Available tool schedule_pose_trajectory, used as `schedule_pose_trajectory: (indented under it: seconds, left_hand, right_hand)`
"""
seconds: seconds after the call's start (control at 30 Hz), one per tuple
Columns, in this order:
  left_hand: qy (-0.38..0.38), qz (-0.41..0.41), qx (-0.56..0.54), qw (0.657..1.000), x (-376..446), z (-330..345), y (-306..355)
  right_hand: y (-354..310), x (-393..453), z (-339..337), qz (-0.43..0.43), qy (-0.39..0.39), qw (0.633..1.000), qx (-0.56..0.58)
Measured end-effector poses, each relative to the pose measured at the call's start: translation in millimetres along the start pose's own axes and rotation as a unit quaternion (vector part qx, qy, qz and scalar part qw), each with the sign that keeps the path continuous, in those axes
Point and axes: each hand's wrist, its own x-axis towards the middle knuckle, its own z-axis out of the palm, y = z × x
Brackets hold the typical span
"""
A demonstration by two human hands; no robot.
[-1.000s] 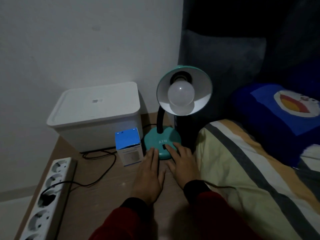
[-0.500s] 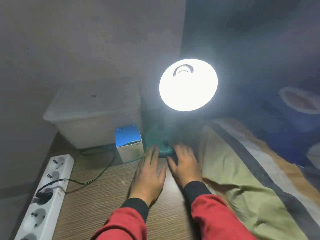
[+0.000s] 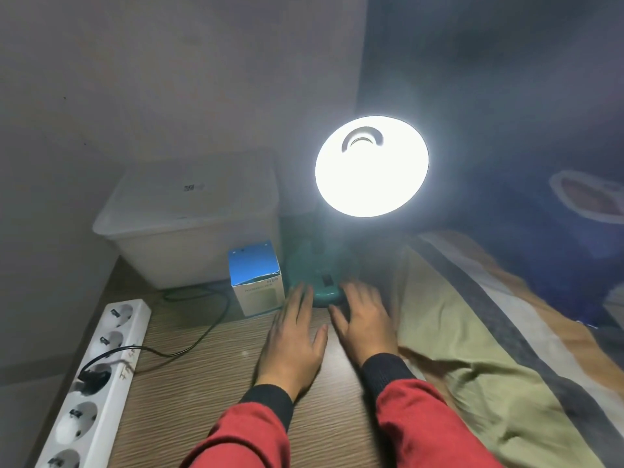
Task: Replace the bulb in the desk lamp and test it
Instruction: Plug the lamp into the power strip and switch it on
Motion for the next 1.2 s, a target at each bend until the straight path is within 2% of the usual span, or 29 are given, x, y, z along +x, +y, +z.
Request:
schedule_pose_trajectory:
  seconds: [0.27,0.53,0.73,0.97,1.2]
  left_hand:
    - [0.005,0.005,0.008,1.000,-0.7,-0.4,-0.9]
    - [0.006,0.010,0.012,1.000,0.1,0.2,-1.0]
    - [0.006,0.007,0.009,1.000,0.2,0.2,-0.7]
    - [0.003,0.006,0.011,1.000,-0.2,-0.2,-0.9]
    - [0.012,0.018,0.015,1.000,-1.2,-0.7,-1.4]
  right_hand:
    - [1.2,0.6,1.7,-0.020,0.025,0.999,0.017]
    - [1.0,0.6,-0.5,-0.016,-0.013,1.000,0.017]
    - [-2.4,0.7,-6.2,-0.016,-0.011,1.000,0.011]
    - [-6.6,0.8,-11.0,-0.002,-0.077,0.997,-0.005]
    - [-8.6,4.2,-13.8,-0.004,-0.105,0.994,-0.013]
